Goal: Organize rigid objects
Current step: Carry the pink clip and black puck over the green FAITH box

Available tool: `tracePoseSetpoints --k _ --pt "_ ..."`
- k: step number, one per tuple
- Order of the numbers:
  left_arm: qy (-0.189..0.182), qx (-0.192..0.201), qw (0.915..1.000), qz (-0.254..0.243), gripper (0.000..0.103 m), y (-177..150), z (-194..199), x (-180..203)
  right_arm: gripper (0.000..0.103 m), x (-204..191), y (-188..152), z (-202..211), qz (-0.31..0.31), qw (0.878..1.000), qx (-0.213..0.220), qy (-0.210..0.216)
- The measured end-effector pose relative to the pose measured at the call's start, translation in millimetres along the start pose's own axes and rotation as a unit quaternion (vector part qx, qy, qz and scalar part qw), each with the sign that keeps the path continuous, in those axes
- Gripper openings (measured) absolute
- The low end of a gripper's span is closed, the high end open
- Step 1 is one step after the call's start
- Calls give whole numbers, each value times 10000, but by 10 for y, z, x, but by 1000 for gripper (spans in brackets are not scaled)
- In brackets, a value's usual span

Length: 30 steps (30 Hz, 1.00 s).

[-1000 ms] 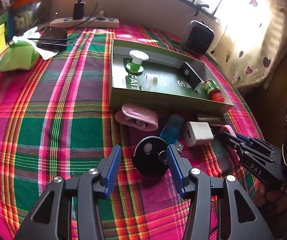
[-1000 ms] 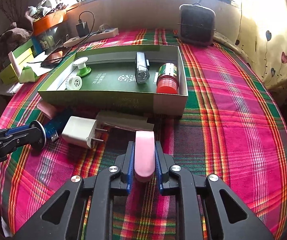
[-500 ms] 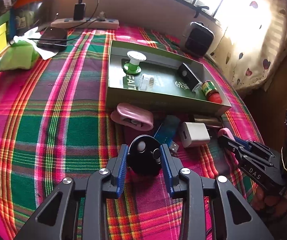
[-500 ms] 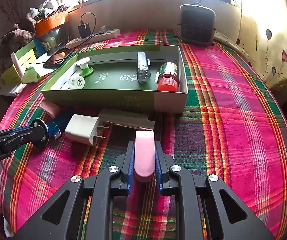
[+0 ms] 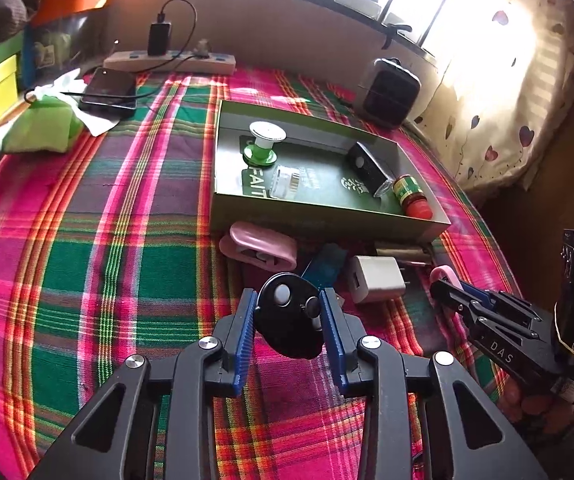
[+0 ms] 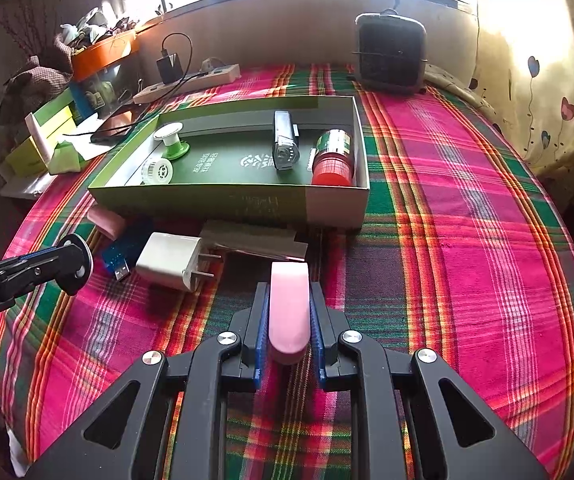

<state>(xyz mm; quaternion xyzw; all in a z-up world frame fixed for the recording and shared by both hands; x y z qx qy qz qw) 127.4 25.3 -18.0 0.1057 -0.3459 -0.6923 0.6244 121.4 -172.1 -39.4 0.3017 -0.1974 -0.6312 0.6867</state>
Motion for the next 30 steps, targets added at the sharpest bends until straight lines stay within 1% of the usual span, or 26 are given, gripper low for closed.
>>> tracePoseSetpoints --k 10,15,23,30 --pt "18 119 9999 -43 31 88 94 38 19 -11 45 80 11 9999 92 54" --pt "27 205 9997 -85 31 184 136 69 19 -16 103 137 3 9998 165 114" --pt "31 370 9993 -105 31 395 168 79 19 -65 326 231 99 9991 354 200" --pt "100 439 9989 -144 31 633 117 48 19 -94 558 199 120 9986 409 309"
Point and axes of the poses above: each gripper's, at about its wrist camera, not at the fingertips, and z roughly against the way its jaws point, x to its right, y to its top, the point moved 6 cm from there along -z, roughly the way its jaws point, and after that the axes turned 2 degrees about -z, right-handed, at the moved point
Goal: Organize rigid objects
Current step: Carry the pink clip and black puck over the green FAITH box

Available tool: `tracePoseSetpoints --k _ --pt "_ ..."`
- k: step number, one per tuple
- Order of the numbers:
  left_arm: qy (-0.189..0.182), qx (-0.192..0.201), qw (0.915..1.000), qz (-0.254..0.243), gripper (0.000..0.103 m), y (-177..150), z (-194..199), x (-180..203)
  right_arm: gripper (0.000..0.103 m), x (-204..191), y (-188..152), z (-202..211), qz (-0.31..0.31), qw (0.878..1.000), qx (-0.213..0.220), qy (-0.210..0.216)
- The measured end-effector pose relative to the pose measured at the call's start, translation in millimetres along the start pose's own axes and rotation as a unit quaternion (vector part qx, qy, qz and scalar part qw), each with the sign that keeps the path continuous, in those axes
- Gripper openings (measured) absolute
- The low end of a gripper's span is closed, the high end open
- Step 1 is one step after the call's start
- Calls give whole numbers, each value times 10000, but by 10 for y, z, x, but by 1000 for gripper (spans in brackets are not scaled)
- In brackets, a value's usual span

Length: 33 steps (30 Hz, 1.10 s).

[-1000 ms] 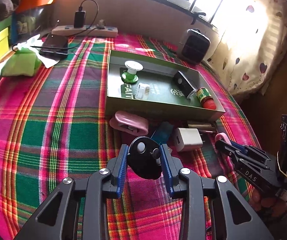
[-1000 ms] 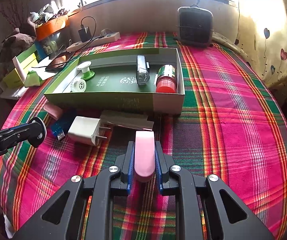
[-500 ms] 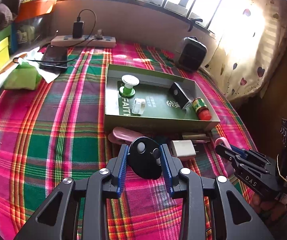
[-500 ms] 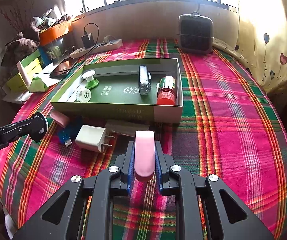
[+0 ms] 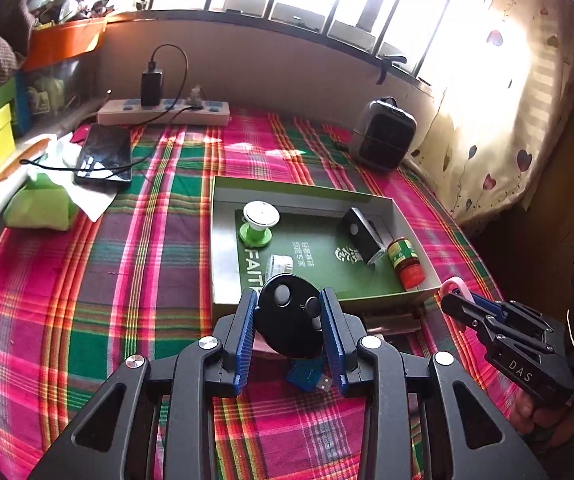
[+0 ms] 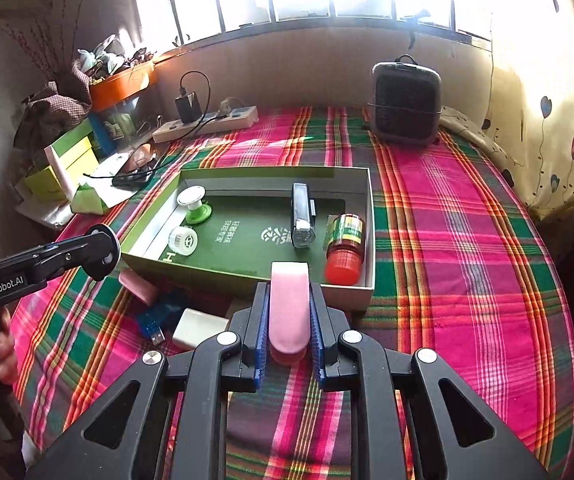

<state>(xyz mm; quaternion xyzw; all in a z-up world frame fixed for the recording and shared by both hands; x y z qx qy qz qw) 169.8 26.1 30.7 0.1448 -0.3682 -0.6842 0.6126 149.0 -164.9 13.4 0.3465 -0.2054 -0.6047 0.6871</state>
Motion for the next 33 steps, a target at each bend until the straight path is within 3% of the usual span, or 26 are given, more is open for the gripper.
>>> tracePoseSetpoints --k 15,33 --pt "204 -30 9998 66 31 373 -314 -235 19 -121 418 -479 16 9997 -163 186" --pt "237 -372 9990 47 31 378 -763 -297 19 -237 501 -1135 102 9977 -615 272"
Point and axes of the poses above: each gripper's, at about its wrist camera, not at the fingertips, and z roughly against the way its jaws point, x to its right, y to its top, the point moved 6 cm from there along -z, roughly the way its jaws point, and after that the axes turned 2 degrees about -z, right-handed, at the moved point
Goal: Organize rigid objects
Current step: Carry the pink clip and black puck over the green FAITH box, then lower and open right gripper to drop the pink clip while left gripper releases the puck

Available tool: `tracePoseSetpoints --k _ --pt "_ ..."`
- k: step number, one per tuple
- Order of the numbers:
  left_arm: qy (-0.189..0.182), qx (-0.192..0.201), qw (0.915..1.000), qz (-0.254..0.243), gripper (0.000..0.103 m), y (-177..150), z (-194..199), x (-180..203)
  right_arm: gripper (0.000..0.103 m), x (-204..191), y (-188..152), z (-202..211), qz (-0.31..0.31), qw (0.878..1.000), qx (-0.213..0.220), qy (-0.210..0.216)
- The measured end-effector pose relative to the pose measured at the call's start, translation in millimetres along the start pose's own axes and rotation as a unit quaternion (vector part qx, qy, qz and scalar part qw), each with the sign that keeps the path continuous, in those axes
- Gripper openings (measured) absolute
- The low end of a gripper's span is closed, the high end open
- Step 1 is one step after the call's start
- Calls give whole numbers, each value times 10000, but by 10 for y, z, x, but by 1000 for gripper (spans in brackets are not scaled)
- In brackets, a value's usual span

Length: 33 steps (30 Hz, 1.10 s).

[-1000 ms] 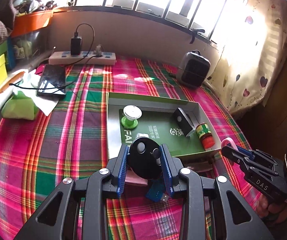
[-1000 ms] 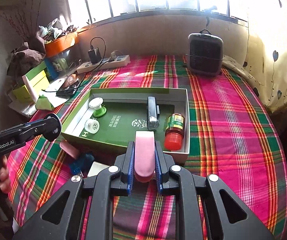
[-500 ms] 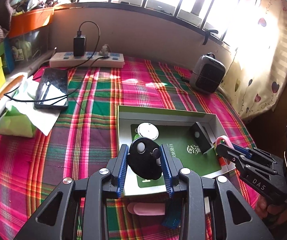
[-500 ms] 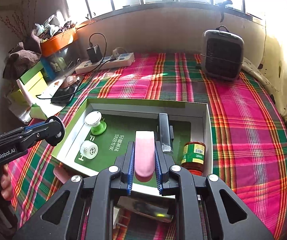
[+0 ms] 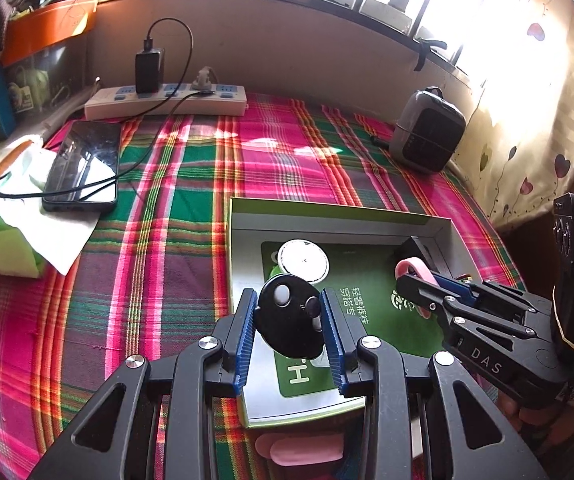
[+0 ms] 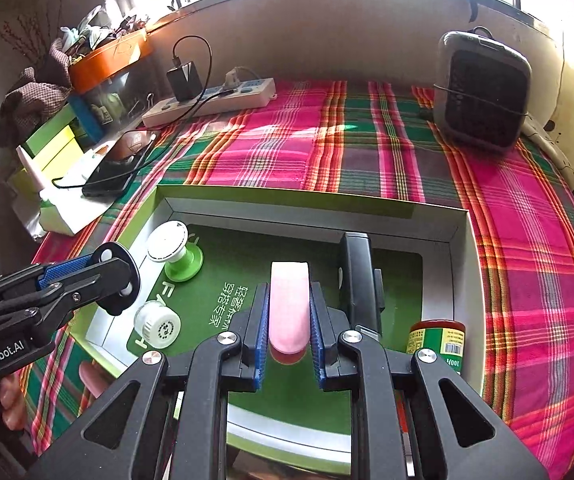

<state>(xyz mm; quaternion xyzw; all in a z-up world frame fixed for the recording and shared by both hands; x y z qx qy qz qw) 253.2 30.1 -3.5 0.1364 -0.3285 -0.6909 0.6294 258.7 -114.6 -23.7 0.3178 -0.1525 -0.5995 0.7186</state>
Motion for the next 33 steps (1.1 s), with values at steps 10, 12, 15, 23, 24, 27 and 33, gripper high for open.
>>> tracePoseSetpoints --k 10,12,15,23,24,27,33 --pt "-40 -57 10000 -30 31 6 -117 22 19 -18 17 -142 50 9999 -108 2" --pt "-43 -59 10000 -36 31 12 -128 33 19 -24 23 -161 52 9999 -113 5" --pt "-39 -85 9999 -51 31 6 -148 47 19 -23 23 -178 52 9999 -120 -20" --pt "-41 -137 9999 -69 31 -8 -203 64 19 -27 23 -212 49 9999 -117 -38" --pt "-38 -134 9999 -72 31 -9 -205 64 19 -28 25 -216 50 9999 -116 -40" --pt "-40 -130 9999 -63 31 -5 -212 62 19 -29 32 -215 51 9999 -113 -43" --pt "-31 -115 9999 -76 31 2 -219 57 19 -29 40 -214 54 9999 -101 -60"
Point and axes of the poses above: each gripper's, at about its wrist camera, not at the fingertips, and z roughly against the way its jaws point, x to its right, y to its top, the point moved 6 cm from there along -z, roughly the way its jaws point, and after that the axes turned 2 degrees about -z, right-handed, at the moved point
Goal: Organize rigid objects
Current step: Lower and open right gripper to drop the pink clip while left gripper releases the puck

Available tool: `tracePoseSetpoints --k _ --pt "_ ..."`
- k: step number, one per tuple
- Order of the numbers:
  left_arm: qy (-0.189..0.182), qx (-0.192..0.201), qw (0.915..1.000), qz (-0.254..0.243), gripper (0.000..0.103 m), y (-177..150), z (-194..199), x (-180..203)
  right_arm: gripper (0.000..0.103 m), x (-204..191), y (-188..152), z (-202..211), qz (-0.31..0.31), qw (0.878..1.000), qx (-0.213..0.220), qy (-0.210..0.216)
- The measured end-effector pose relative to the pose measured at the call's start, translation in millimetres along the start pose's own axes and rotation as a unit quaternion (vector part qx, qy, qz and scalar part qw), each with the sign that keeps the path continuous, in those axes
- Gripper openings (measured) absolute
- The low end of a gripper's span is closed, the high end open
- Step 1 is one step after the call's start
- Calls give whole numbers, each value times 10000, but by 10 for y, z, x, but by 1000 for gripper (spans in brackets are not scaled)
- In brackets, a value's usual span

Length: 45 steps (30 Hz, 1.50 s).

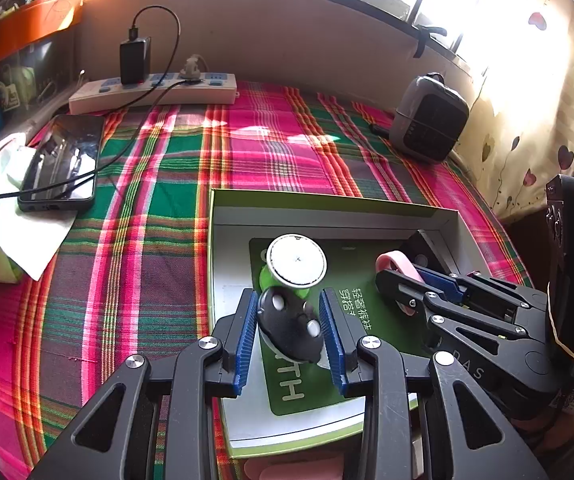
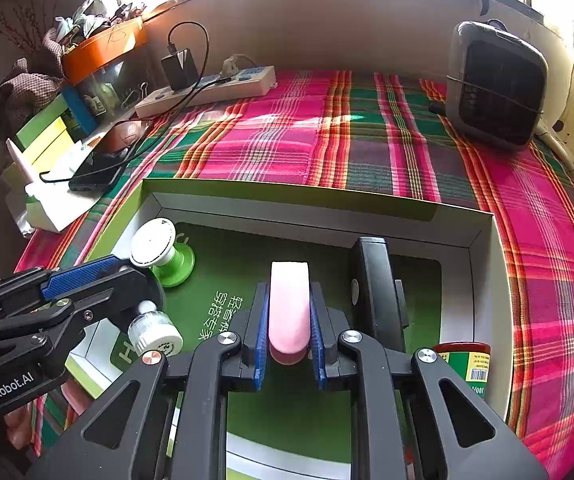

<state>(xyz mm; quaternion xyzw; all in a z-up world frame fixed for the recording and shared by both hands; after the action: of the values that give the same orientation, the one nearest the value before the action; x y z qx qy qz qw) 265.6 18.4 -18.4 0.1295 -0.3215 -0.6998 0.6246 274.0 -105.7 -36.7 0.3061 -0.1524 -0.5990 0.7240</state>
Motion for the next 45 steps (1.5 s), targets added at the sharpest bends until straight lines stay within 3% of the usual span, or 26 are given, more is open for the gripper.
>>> tracePoseSetpoints --k 27,35,39,45 --pt "4 18 10000 -14 31 11 12 8 20 -23 21 -30 41 10000 38 -18" --pt "-22 26 10000 -6 31 0 17 11 27 -13 27 -16 13 10000 73 -49" --pt "-24 29 10000 -7 31 -1 19 12 39 -17 30 -9 6 9999 94 -58" --pt "-17 41 10000 -11 31 -1 26 20 40 -25 29 -3 -14 9999 101 -65"
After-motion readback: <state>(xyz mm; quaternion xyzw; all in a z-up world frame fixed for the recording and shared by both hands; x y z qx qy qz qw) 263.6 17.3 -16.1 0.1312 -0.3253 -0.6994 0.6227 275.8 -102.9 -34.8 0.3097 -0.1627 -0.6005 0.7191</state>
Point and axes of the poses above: each gripper's, at about its wrist camera, not at the fingertips, and z roughly against the way its jaws point, x to its right, y to its top, the point moved 6 cm from there along -z, roughly the way its jaws point, and after that the axes turned 2 degrees about -z, right-handed, at the moved point
